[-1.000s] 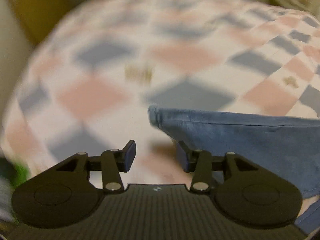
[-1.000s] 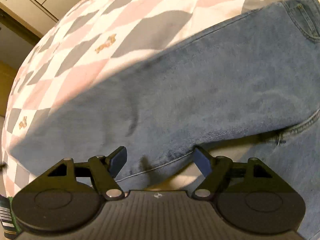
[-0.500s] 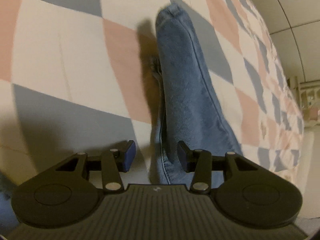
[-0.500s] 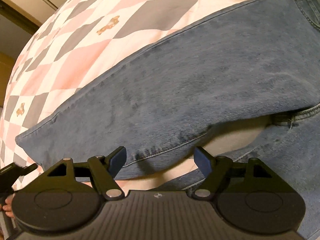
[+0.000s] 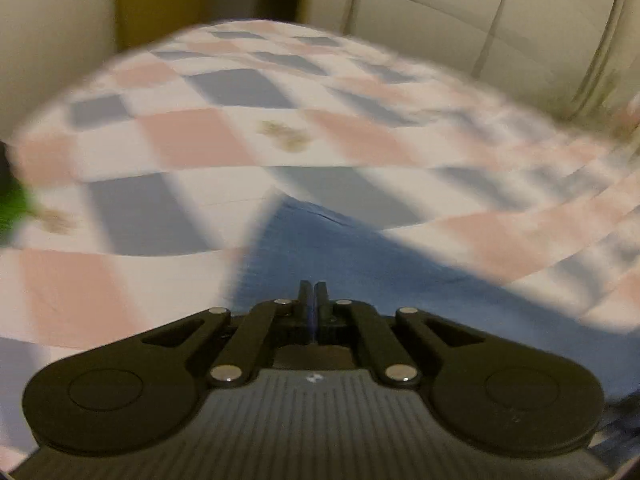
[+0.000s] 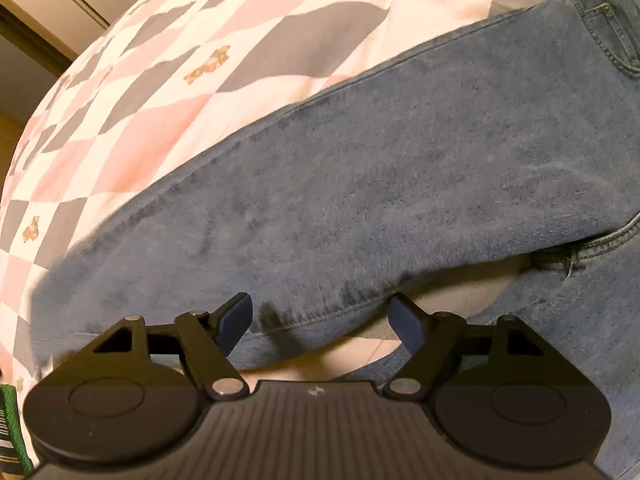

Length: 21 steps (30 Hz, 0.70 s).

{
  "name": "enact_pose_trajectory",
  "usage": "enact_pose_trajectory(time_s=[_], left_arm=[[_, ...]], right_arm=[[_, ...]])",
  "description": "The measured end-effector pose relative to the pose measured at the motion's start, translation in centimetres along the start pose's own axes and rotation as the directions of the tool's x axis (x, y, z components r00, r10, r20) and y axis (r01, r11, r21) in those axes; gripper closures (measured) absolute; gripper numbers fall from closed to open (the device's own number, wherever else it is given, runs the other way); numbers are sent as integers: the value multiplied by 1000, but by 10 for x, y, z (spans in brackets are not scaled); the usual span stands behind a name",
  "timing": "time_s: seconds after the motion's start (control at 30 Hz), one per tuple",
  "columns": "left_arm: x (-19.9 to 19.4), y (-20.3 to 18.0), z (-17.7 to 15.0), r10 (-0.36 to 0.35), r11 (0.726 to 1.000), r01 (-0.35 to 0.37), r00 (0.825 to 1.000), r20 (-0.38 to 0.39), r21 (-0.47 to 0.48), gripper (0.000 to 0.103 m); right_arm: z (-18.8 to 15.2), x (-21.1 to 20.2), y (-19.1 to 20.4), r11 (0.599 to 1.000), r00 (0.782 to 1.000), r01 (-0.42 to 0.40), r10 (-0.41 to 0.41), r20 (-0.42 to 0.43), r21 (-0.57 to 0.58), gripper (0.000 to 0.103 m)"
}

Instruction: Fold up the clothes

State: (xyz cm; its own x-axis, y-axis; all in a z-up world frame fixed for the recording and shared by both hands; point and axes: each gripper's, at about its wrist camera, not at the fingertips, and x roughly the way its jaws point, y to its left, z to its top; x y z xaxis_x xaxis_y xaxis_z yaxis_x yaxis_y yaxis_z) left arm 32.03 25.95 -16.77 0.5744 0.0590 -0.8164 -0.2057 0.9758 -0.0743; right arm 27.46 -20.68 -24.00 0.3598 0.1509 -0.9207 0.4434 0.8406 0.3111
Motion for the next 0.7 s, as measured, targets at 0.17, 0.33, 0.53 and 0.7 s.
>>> enact_pose_trajectory(time_s=[0.17, 0.33, 0.53, 0.7], left_arm=[[52, 48, -20, -112, 942, 23, 962, -248, -335, 98], [78, 41, -18, -198, 873, 65, 953, -230, -483, 70], [112, 38, -7, -205, 825, 31, 947, -247, -564, 33], [128, 25, 8, -123, 887, -7, 960, -252, -462, 103]], right_arm=[[-8, 2, 5, 999, 1000, 14, -14, -11, -34, 26], [-8, 1, 10, 997, 1000, 28, -29, -6, -69, 26], [-8, 1, 10, 998, 1000, 26, -26, 1, -62, 26], [-8, 1, 9, 998, 1000, 29, -29, 2, -62, 26]])
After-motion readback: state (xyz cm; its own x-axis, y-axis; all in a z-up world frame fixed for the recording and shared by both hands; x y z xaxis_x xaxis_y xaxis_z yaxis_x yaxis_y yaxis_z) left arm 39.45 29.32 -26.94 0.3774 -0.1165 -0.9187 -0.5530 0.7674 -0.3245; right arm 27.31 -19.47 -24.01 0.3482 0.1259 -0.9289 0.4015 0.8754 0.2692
